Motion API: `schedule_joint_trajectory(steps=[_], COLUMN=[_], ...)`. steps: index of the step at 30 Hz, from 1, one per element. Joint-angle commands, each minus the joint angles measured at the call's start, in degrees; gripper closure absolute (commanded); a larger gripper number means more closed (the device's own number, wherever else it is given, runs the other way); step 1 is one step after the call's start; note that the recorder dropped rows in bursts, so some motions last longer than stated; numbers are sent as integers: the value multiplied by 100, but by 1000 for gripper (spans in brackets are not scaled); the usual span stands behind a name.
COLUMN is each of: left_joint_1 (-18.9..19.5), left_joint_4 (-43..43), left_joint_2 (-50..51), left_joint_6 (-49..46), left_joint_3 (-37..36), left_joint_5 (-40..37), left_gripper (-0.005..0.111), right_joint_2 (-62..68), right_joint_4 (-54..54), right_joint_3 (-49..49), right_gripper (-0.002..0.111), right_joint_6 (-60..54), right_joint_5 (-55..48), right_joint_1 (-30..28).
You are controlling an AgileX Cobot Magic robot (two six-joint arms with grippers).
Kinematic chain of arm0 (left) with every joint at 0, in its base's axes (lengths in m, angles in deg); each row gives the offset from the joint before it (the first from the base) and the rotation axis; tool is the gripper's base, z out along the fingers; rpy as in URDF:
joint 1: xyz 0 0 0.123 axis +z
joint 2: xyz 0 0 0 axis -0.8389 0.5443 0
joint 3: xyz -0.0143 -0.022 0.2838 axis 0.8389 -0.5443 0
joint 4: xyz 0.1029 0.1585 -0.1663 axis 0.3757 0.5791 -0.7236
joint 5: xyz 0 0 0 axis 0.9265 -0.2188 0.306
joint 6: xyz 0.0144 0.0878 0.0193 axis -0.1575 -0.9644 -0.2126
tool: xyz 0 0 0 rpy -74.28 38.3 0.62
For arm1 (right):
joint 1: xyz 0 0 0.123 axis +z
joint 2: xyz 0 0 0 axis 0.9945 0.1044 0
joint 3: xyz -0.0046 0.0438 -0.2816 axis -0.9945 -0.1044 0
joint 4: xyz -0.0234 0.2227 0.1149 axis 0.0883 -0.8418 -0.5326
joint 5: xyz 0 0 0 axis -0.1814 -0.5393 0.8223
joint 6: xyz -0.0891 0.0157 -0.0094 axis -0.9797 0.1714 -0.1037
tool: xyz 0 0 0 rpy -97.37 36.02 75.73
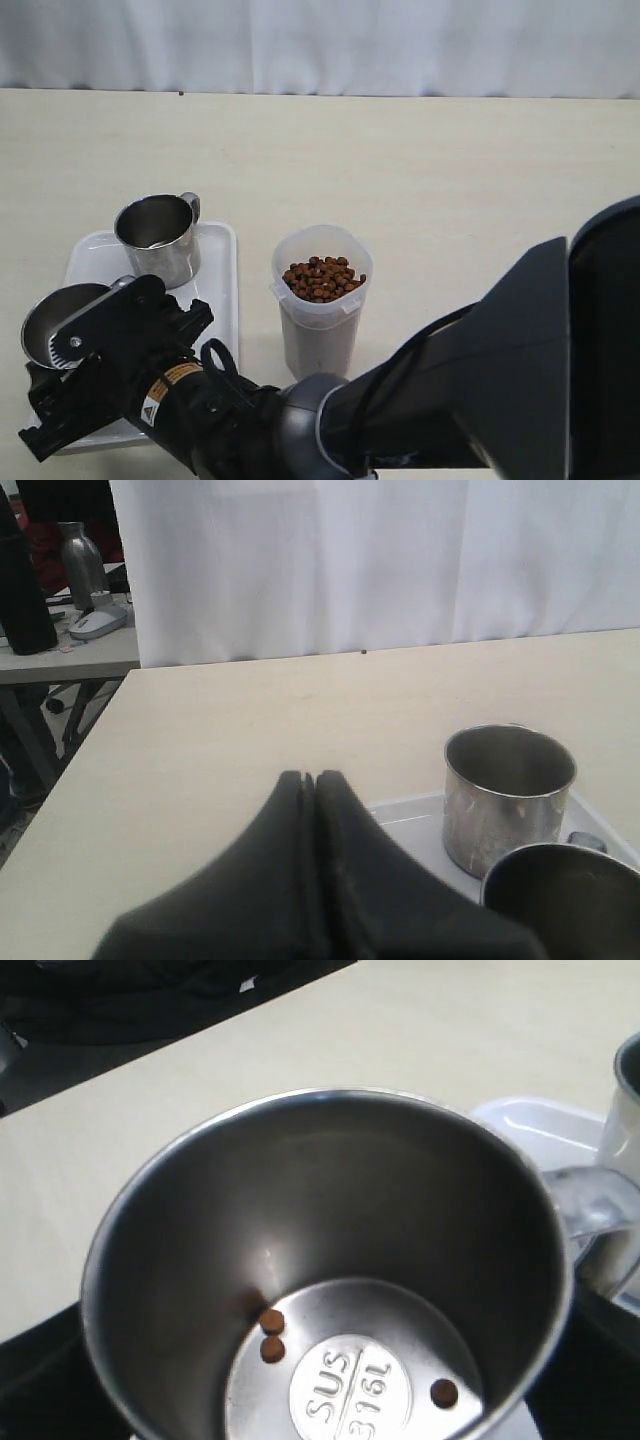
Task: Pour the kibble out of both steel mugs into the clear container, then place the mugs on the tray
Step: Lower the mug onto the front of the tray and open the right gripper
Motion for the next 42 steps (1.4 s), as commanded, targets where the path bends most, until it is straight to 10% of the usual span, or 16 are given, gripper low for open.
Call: schedule_joint_trajectory(steps=[1,16,42], left_joint_1=[-32,-32,-32], left_joint_4=[-1,-1,-1], left_joint_2=[-15,-15,-15], left_joint_6=[22,22,22], left_joint_3=[-19,-19,-19], left_joint_5=[69,69,69], left_gripper=[107,107,107], right_joint_2=[22,45,-1246], right_joint_4=[-7,-31,-31], right_joint_3=[228,414,414], right_gripper=[103,34,33], right_joint_6=[-60,-60,-817], right_joint_5=[-325,-600,-1297], right_joint_1=[8,8,18])
